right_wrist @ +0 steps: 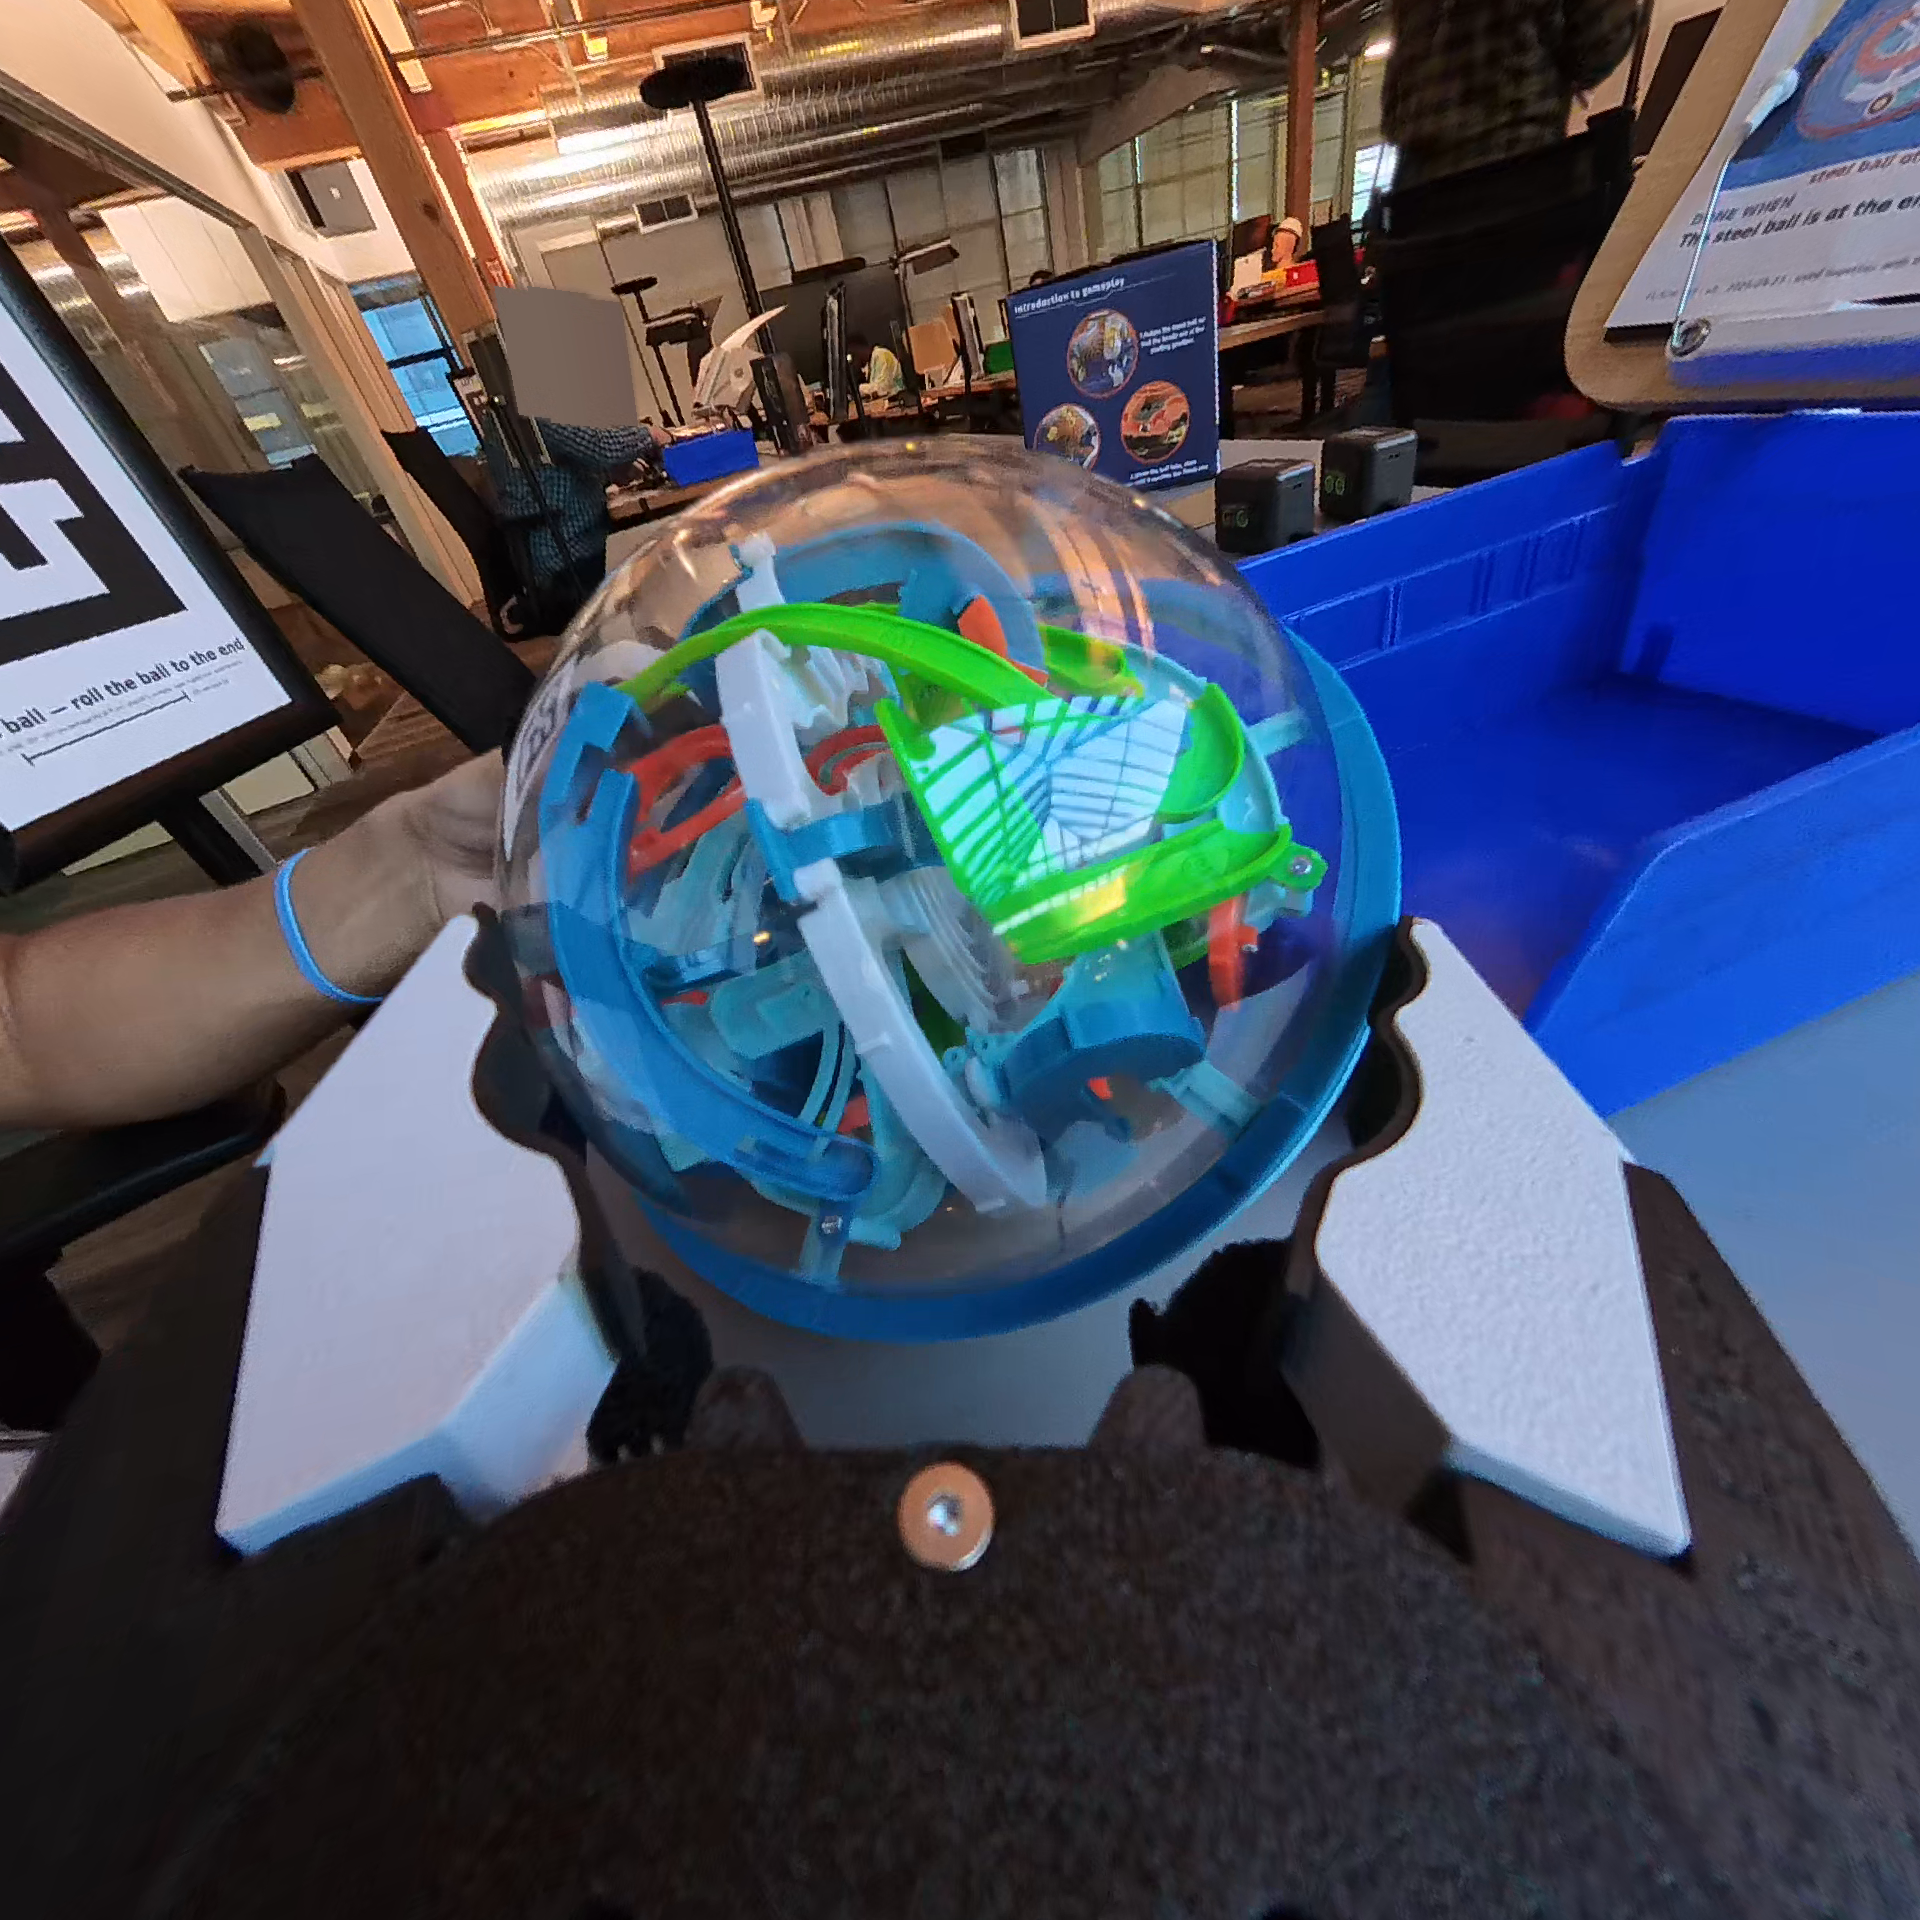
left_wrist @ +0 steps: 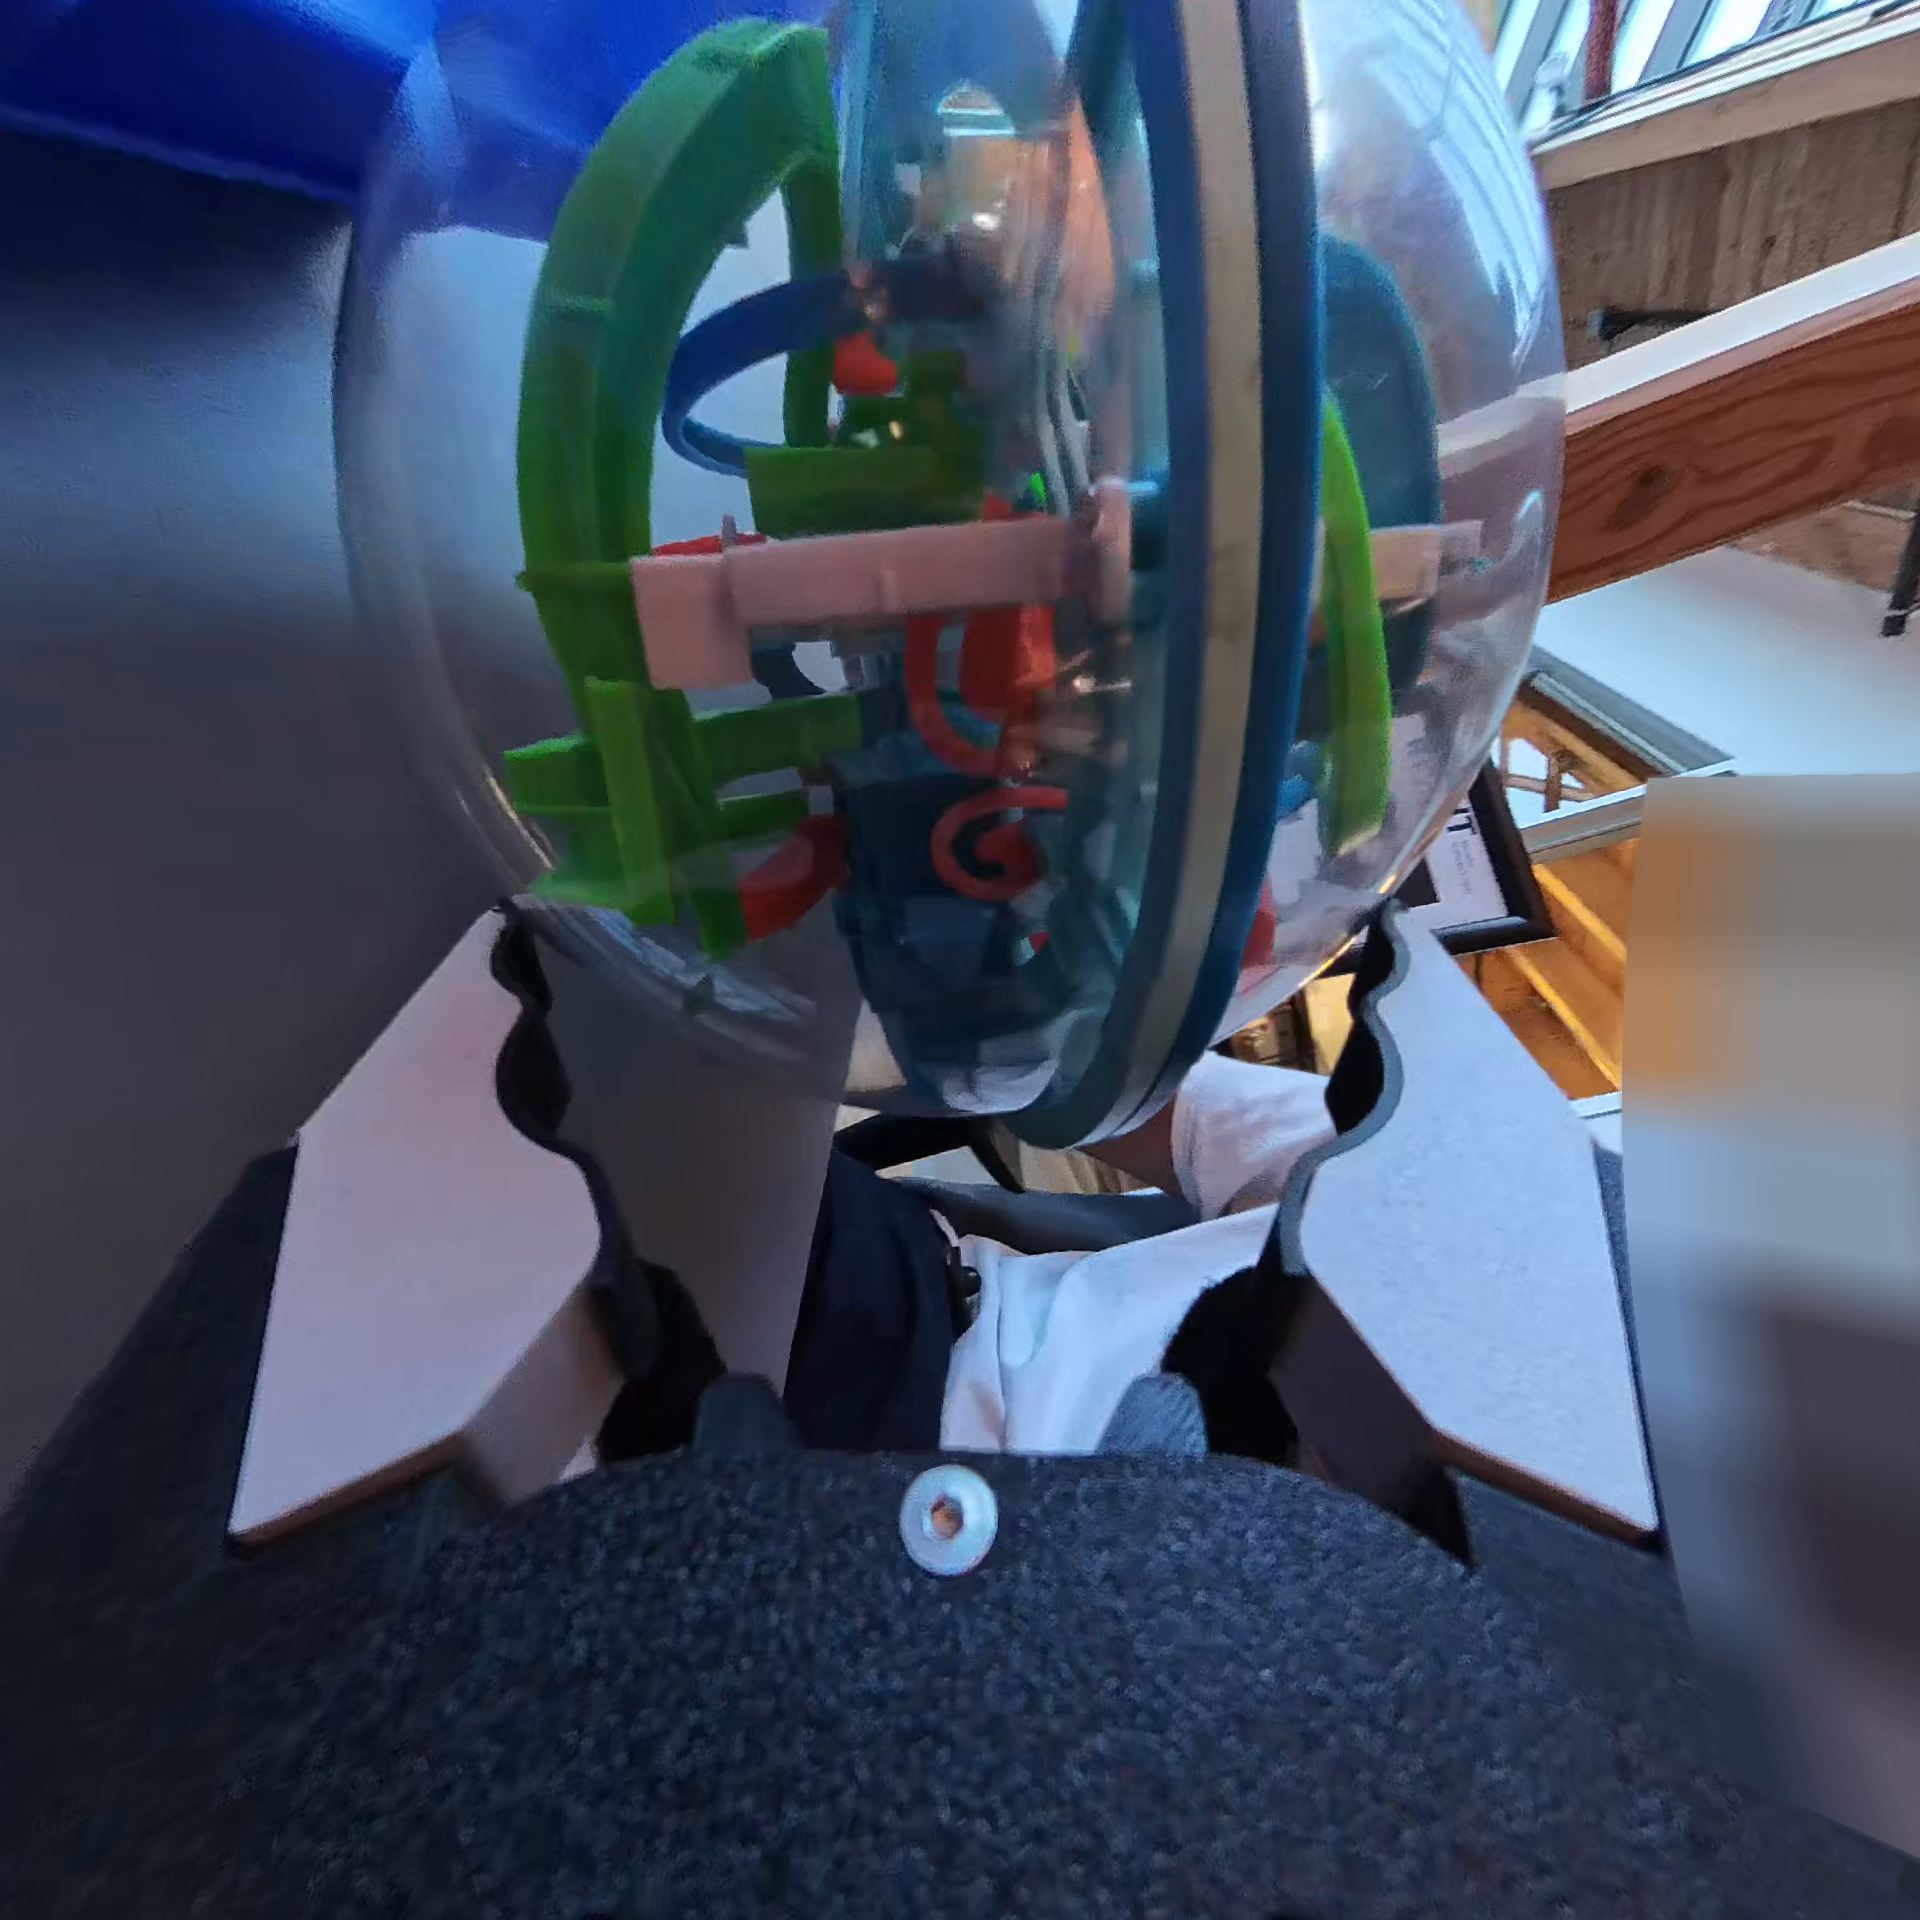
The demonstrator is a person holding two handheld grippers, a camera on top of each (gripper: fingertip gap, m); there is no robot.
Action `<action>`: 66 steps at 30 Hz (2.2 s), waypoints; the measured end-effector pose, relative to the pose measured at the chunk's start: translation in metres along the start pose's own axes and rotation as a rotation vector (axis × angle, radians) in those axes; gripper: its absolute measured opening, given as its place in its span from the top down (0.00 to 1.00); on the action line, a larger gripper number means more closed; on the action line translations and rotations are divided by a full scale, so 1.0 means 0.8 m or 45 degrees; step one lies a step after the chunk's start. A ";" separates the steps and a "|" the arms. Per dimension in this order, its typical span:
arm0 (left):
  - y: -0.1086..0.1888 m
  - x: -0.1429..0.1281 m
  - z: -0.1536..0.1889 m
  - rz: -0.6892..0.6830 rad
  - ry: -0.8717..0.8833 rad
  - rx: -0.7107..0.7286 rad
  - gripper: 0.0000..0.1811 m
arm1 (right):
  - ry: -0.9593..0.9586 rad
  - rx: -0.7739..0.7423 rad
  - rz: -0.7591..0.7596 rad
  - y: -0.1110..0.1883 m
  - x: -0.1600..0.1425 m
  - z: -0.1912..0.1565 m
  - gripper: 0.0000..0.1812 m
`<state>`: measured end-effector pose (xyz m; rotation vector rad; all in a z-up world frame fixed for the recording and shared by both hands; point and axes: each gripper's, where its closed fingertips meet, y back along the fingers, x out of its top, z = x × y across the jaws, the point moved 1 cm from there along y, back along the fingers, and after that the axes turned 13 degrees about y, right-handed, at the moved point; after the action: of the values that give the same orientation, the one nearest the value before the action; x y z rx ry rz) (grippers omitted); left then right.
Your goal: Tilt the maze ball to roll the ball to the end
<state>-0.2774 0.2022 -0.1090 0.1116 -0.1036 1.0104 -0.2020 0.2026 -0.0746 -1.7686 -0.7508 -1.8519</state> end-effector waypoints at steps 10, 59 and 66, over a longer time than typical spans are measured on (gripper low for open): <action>0.004 -0.013 0.001 -0.016 0.031 -0.066 0.23 | -0.060 0.022 -0.012 0.004 0.000 -0.007 0.15; 0.065 0.011 0.035 -0.011 -0.710 0.608 0.25 | -0.548 0.184 0.073 0.000 -0.005 0.021 0.15; 0.042 0.045 0.052 -0.325 -1.165 0.930 0.12 | -0.530 0.256 0.022 -0.044 0.013 0.023 0.15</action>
<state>-0.2881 0.2442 -0.0612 1.2248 -0.5356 0.6333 -0.2127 0.2414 -0.0666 -2.0383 -1.0289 -1.3523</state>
